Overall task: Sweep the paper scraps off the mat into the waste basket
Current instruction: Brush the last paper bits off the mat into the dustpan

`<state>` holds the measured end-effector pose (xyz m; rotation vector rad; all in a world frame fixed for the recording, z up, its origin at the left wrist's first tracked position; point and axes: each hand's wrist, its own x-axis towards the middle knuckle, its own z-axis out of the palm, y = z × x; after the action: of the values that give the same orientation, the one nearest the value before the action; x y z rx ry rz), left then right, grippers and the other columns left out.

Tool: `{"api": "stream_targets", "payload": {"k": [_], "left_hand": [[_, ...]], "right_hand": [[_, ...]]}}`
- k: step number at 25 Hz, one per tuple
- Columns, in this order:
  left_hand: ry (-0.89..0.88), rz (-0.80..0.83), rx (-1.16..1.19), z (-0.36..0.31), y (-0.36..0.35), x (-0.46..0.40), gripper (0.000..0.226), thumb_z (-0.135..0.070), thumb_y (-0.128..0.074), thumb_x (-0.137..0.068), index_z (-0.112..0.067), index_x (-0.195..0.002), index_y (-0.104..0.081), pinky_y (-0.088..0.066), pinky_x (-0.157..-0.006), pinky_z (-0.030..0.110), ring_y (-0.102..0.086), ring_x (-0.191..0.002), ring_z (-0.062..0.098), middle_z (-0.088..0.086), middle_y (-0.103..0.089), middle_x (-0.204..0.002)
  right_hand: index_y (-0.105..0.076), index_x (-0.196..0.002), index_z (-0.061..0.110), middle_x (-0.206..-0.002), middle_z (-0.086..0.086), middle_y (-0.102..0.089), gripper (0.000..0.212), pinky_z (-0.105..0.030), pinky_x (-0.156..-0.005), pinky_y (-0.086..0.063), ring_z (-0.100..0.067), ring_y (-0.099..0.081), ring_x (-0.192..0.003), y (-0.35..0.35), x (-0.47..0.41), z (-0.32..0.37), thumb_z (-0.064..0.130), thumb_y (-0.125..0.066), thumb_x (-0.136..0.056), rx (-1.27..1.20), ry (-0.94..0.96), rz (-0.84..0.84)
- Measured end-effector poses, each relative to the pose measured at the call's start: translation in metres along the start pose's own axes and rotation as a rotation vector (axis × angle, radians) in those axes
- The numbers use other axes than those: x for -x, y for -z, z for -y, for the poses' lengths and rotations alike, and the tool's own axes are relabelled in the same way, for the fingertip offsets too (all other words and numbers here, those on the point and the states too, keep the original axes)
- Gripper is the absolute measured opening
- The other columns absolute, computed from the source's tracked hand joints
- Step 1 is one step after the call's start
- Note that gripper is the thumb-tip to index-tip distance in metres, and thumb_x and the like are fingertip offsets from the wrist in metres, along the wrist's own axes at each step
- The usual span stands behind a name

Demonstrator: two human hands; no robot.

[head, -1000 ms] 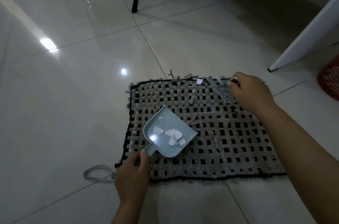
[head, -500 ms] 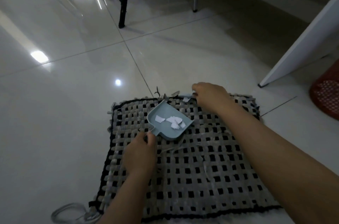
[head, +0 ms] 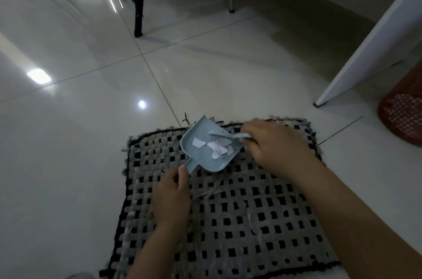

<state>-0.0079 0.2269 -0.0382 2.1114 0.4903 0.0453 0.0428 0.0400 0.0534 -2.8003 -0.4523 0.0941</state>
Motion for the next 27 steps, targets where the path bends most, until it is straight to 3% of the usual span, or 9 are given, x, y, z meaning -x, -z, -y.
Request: {"api": "stream_targets", "payload": {"k": [2, 5, 7, 10, 12, 14, 19, 22, 27], "left_hand": [[-0.052, 0.025, 0.004, -0.028, -0.007, 0.003, 0.042, -0.028, -0.039, -0.094, -0.021, -0.053, -0.037, -0.022, -0.047, 0.024, -0.031, -0.044, 0.014, -0.002, -0.037, -0.050], [-0.129, 0.101, -0.005, -0.090, -0.022, 0.018, 0.040, -0.028, -0.037, -0.095, -0.023, -0.056, -0.037, -0.023, -0.045, 0.025, -0.033, -0.046, 0.012, -0.003, -0.039, -0.053], [-0.214, 0.156, -0.004, -0.139, -0.031, 0.033, 0.039, -0.028, -0.034, -0.096, -0.019, -0.058, -0.037, -0.023, -0.046, 0.027, -0.033, -0.048, 0.015, 0.000, -0.039, -0.055], [-0.324, 0.234, -0.010, -0.219, -0.046, 0.053, 0.038, -0.027, -0.032, -0.097, -0.018, -0.060, -0.036, -0.024, -0.047, 0.028, -0.034, -0.050, 0.016, 0.000, -0.039, -0.057], [-0.393, 0.267, -0.020, -0.272, -0.060, 0.066, 0.038, -0.028, -0.031, -0.097, -0.019, -0.060, -0.034, -0.025, -0.047, 0.029, -0.035, -0.051, 0.014, -0.001, -0.039, -0.058], [-0.450, 0.287, -0.056, -0.324, -0.086, 0.080, 0.036, -0.031, -0.029, -0.096, -0.017, -0.064, -0.036, -0.027, -0.051, 0.030, -0.038, -0.056, 0.016, -0.002, -0.042, -0.061], [-0.643, 0.297, -0.164, -0.438, -0.177, 0.109, 0.032, -0.031, -0.027, -0.097, -0.010, -0.091, -0.050, -0.034, -0.067, 0.032, -0.054, -0.084, 0.031, 0.014, -0.062, -0.095], [-0.836, 0.320, -0.368, -0.458, -0.236, 0.118, 0.030, -0.027, -0.030, -0.097, -0.009, -0.112, -0.050, -0.042, -0.073, 0.035, -0.060, -0.098, 0.032, 0.013, -0.063, -0.108], [-1.101, 0.232, -0.802, -0.444, -0.270, 0.124, 0.023, -0.014, -0.035, -0.093, -0.006, -0.113, -0.043, -0.041, -0.064, 0.034, -0.065, -0.092, 0.031, 0.010, -0.067, -0.103]], "right_hand": [[-0.061, -0.080, 0.012, -0.072, -0.002, -0.062, 0.009, -0.021, -0.039, -0.021, -0.018, -0.044, -0.055, 0.007, 0.014, -0.007, 0.005, -0.055, -0.079, 0.137, 0.080, -0.098], [-0.059, -0.063, 0.015, -0.053, 0.000, -0.056, 0.009, -0.012, -0.042, -0.003, -0.017, -0.041, -0.040, 0.048, 0.038, -0.028, 0.007, -0.059, -0.058, 0.226, 0.035, -0.193], [-0.058, -0.065, 0.015, -0.055, 0.000, -0.056, 0.010, -0.017, -0.036, -0.009, -0.021, -0.052, -0.043, 0.084, 0.057, -0.044, 0.008, -0.061, -0.059, 0.240, -0.060, -0.226], [-0.061, -0.071, 0.014, -0.062, -0.002, -0.061, 0.007, -0.025, -0.037, -0.031, -0.025, -0.060, -0.051, 0.150, 0.087, -0.068, 0.011, -0.064, -0.066, 0.244, -0.216, -0.355], [-0.062, -0.082, 0.014, -0.076, -0.005, -0.065, 0.015, -0.031, -0.047, -0.040, -0.029, -0.064, -0.066, 0.192, 0.101, -0.090, 0.022, -0.050, -0.078, 0.194, -0.328, -0.474], [-0.061, -0.092, 0.016, -0.092, -0.004, -0.066, 0.024, -0.031, -0.060, -0.039, -0.029, -0.063, -0.084, 0.228, 0.116, -0.125, 0.027, -0.041, -0.088, 0.144, -0.439, -0.576], [-0.060, -0.105, 0.018, -0.103, -0.006, -0.068, 0.019, -0.037, -0.073, -0.048, -0.031, -0.063, -0.094, 0.271, 0.144, -0.224, 0.024, -0.046, -0.093, 0.082, -0.701, -0.738], [-0.062, -0.109, 0.020, -0.104, -0.006, -0.069, 0.024, -0.033, -0.071, -0.047, -0.030, -0.063, -0.093, 0.258, 0.154, -0.268, 0.022, -0.043, -0.094, 0.002, -0.817, -0.760], [-0.058, -0.113, 0.014, -0.102, -0.008, -0.068, 0.025, -0.028, -0.063, -0.036, -0.029, -0.063, -0.089, 0.223, 0.169, -0.292, 0.021, -0.040, -0.097, -0.048, -0.866, -0.708]]}}
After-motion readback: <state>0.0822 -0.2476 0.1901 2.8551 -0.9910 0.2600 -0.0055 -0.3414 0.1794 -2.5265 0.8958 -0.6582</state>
